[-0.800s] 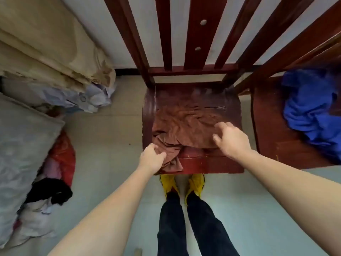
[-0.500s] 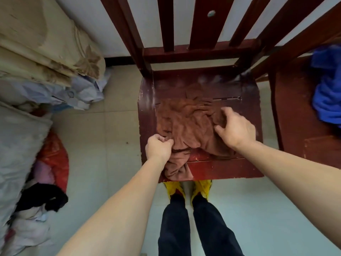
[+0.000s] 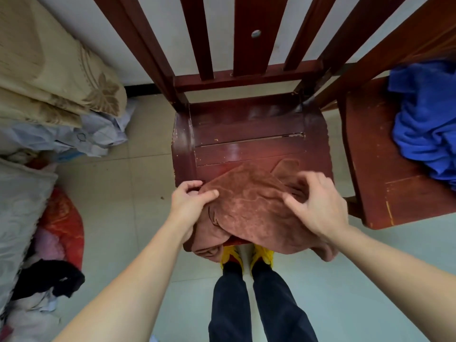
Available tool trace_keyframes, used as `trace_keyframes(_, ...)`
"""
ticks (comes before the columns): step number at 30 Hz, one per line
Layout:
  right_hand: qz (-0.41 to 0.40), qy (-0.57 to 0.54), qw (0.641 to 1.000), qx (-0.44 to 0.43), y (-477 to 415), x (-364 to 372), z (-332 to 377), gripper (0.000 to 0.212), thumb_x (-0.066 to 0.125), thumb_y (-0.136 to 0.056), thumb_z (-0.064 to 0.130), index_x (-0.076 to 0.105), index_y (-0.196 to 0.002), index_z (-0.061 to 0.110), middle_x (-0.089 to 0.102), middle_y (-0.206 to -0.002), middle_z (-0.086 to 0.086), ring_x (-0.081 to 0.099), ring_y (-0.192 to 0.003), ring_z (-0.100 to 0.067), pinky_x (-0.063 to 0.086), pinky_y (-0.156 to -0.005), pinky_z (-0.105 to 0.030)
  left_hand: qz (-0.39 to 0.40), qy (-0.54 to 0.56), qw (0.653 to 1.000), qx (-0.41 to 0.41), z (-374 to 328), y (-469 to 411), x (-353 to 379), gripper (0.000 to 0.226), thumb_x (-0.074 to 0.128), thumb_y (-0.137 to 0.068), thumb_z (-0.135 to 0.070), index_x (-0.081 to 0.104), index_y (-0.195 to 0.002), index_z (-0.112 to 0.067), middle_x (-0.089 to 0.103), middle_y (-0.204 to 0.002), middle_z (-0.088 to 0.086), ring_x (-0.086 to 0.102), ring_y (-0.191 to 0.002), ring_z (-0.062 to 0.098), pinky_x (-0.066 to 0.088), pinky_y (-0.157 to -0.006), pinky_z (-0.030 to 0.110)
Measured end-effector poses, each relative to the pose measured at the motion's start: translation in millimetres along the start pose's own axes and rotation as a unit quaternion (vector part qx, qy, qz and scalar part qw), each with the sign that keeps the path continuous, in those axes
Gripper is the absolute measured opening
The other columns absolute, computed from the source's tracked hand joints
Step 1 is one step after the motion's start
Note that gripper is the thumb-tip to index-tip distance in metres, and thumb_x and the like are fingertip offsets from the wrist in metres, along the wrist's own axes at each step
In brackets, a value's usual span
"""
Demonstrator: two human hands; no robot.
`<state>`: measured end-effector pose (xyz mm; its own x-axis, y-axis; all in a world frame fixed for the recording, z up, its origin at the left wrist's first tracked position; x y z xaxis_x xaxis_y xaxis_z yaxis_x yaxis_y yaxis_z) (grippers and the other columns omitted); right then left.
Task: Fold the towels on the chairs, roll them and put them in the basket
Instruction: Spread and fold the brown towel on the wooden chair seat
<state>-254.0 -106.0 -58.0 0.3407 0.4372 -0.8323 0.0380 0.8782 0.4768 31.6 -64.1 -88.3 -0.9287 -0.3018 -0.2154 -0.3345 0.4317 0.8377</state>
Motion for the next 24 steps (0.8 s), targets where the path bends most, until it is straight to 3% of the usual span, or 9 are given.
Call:
trace_keyframes(2,-0.043,-0.068,0.996,-0.036,-22,-6,30,0.043,0.056,-0.077,0.056,0.05,-0.115,0.038,0.056,-0.113,0.009,0.054,-0.109,-0.02,0.046,-0.077,-0.036,0.015,0.027,0.999,0.012,-15,-2,-1,0.025,0.072,-0.075,0.002,0.067,-0.097,-0.011,0.072,-0.084,0.012,0.069,-0.072,0.022,0.056,-0.072,0.031)
trace_keyframes(5,0.111,-0.087,0.989,-0.038,-48,21,59,0.054,0.071,-0.076,0.038,0.052,-0.126,0.027,0.063,-0.119,-0.001,0.06,-0.109,-0.026,0.05,-0.087,-0.038,0.026,0.032,0.996,0.074,-39,-2,-5,0.033,0.059,-0.073,0.016,0.07,-0.086,-0.012,0.067,-0.071,0.004,0.062,-0.058,0.009,0.051,-0.058,0.017)
trace_keyframes(8,0.215,0.008,0.976,-0.037,-43,45,63,0.038,0.07,-0.074,0.033,0.062,-0.111,0.027,0.067,-0.108,-0.008,0.062,-0.102,-0.033,0.047,-0.076,-0.033,0.011,-0.009,0.99,0.139,-58,2,-18,0.042,0.054,-0.071,0.022,0.069,-0.08,-0.017,0.064,-0.068,0.001,0.058,-0.054,0.001,0.046,-0.054,0.011)
trace_keyframes(11,0.16,0.025,0.986,-0.034,-33,32,49,0.025,0.066,-0.072,0.047,0.069,-0.094,0.035,0.07,-0.089,0.0,0.064,-0.089,-0.03,0.041,-0.067,-0.03,-0.021,-0.122,0.972,0.201,-65,2,-31,0.044,0.054,-0.072,0.02,0.064,-0.08,-0.022,0.061,-0.069,-0.001,0.054,-0.054,-0.003,0.044,-0.058,0.009)
trace_keyframes(14,0.07,-0.083,0.994,0.011,-37,0,28,0.018,0.062,-0.069,0.054,0.062,-0.066,0.036,0.062,-0.066,0.015,0.058,-0.073,-0.021,0.039,-0.064,-0.031,0.012,-0.185,0.962,0.198,-56,-1,-31,0.03,0.072,-0.075,0.003,0.065,-0.088,-0.024,0.064,-0.072,-0.001,0.054,-0.061,0.008,0.045,-0.067,0.022)
trace_keyframes(17,0.004,-0.227,0.972,0.06,-54,-28,16,0.021,0.059,-0.069,0.048,0.069,-0.069,0.029,0.067,-0.067,0.01,0.065,-0.075,-0.021,0.052,-0.069,-0.038,0.095,-0.257,0.949,0.159,-35,-4,-17,0.032,0.084,-0.07,-0.019,0.067,-0.097,-0.022,0.068,-0.074,-0.002,0.054,-0.058,0.006,0.046,-0.067,0.027)
trace_keyframes(19,-0.026,-0.292,0.952,0.091,-70,-40,9,0.024,0.06,-0.068,0.044,0.072,-0.074,0.025,0.072,-0.077,0.003,0.068,-0.081,-0.02,0.056,-0.078,-0.046,0.109,-0.341,0.921,0.156,-24,-6,-7,0.019,0.081,-0.072,-0.021,0.068,-0.084,-0.027,0.069,-0.072,-0.005,0.062,-0.066,0.011,0.053,-0.075,0.032)
trace_keyframes(21,-0.051,-0.291,0.947,0.125,-80,-48,-2,0.026,0.061,-0.068,0.045,0.073,-0.077,0.024,0.074,-0.083,0.002,0.069,-0.084,-0.022,0.056,-0.082,-0.047,0.086,-0.408,0.892,0.173,-27,-9,-2,0.017,0.075,-0.076,-0.02,0.065,-0.067,-0.03,0.067,-0.069,-0.008,0.067,-0.077,0.02,0.054,-0.077,0.035)
trace_keyframes(24,-0.06,-0.198,0.963,0.172,-79,-51,-23,0.029,0.063,-0.073,0.045,0.068,-0.093,0.025,0.072,-0.095,-0.003,0.066,-0.09,-0.027,0.053,-0.081,-0.039,0.006,-0.342,0.913,0.224,-56,-18,0,0.018,0.067,-0.083,-0.017,0.062,-0.068,-0.025,0.067,-0.076,0.001,0.065,-0.085,0.031,0.053,-0.079,0.039)
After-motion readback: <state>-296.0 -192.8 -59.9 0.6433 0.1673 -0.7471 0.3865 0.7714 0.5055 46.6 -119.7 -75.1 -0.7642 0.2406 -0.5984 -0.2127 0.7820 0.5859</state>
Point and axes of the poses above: each hand's wrist, its own y-axis away from the middle knuckle, its own x-axis out of the palm, z = x × y, the point moved 6 cm from there along -y, towards the middle knuckle
